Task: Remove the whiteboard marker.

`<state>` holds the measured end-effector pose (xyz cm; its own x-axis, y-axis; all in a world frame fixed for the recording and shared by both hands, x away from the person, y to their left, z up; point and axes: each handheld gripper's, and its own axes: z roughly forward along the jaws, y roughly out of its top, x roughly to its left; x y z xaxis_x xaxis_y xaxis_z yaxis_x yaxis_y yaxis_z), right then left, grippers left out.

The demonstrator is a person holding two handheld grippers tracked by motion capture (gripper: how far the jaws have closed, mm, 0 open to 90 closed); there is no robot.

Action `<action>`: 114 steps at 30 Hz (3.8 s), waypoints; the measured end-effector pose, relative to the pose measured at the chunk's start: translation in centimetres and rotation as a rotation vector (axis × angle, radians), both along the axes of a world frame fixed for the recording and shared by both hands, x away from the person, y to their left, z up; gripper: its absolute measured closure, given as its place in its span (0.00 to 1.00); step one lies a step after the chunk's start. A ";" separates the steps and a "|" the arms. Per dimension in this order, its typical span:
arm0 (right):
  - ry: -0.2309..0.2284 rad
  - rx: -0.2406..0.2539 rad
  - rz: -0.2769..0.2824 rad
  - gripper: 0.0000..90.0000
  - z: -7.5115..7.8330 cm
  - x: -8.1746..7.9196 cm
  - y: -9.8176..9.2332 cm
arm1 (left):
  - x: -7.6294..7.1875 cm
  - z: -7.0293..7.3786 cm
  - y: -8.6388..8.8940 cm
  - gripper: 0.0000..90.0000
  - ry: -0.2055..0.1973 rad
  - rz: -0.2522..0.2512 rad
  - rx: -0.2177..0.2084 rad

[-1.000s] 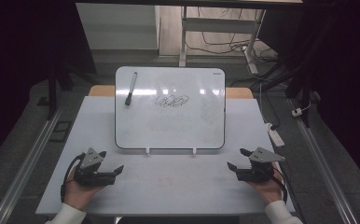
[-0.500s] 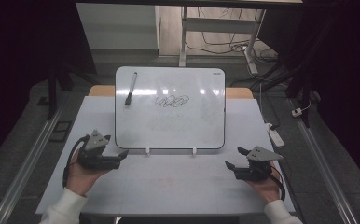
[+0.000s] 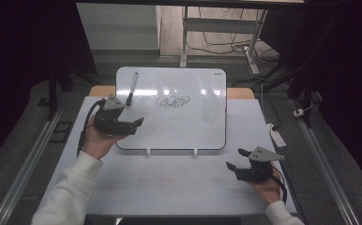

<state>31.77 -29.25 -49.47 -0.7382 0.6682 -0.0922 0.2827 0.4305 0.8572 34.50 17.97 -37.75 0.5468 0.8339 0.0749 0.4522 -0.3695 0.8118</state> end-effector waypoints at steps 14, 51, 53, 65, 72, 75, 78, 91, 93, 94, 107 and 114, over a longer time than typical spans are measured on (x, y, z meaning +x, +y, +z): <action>0.008 -0.002 -0.005 0.31 -0.3 0.2 0.2 | 6.6 1.4 0.2 0.29 -0.020 0.111 0.004; 0.025 -0.037 -0.027 0.32 -0.9 0.4 0.4 | 13.3 0.0 -1.1 0.89 -0.034 0.219 0.117; 0.024 -0.040 -0.029 0.32 -0.9 0.4 0.4 | 13.3 0.0 -1.2 0.90 -0.030 0.209 0.114; 0.013 -0.037 -0.031 0.32 -0.7 0.3 0.2 | 10.8 1.2 0.1 0.91 -0.075 0.154 0.068; 0.009 -0.024 -0.033 0.32 -0.7 0.3 0.1 | 5.8 1.1 2.2 0.91 -0.116 0.082 -0.046; 0.006 -0.008 -0.034 0.32 -0.6 0.3 0.1 | 2.8 0.1 2.5 0.91 -0.119 0.025 -0.102; 0.001 -0.006 -0.035 0.32 -0.5 0.2 0.0 | 1.5 -0.4 2.3 0.91 -0.123 -0.003 -0.114; -0.007 0.051 -0.021 0.32 0.1 0.7 0.6 | -3.1 -2.3 -0.4 0.91 -0.126 -0.128 -0.156; -0.004 0.057 -0.022 0.32 0.0 0.9 0.8 | -2.7 -2.4 -1.0 0.91 -0.118 -0.151 -0.160; -0.001 0.057 -0.020 0.32 0.0 0.9 0.9 | -2.5 -2.4 -1.3 0.91 -0.115 -0.162 -0.158; 0.002 0.047 0.021 0.33 -0.2 0.8 2.0 | -2.0 -2.0 -7.1 0.91 -0.094 -0.297 -0.144; 0.020 0.053 0.055 0.33 -0.3 1.0 3.2 | -1.8 -2.3 -8.5 0.91 -0.063 -0.328 -0.162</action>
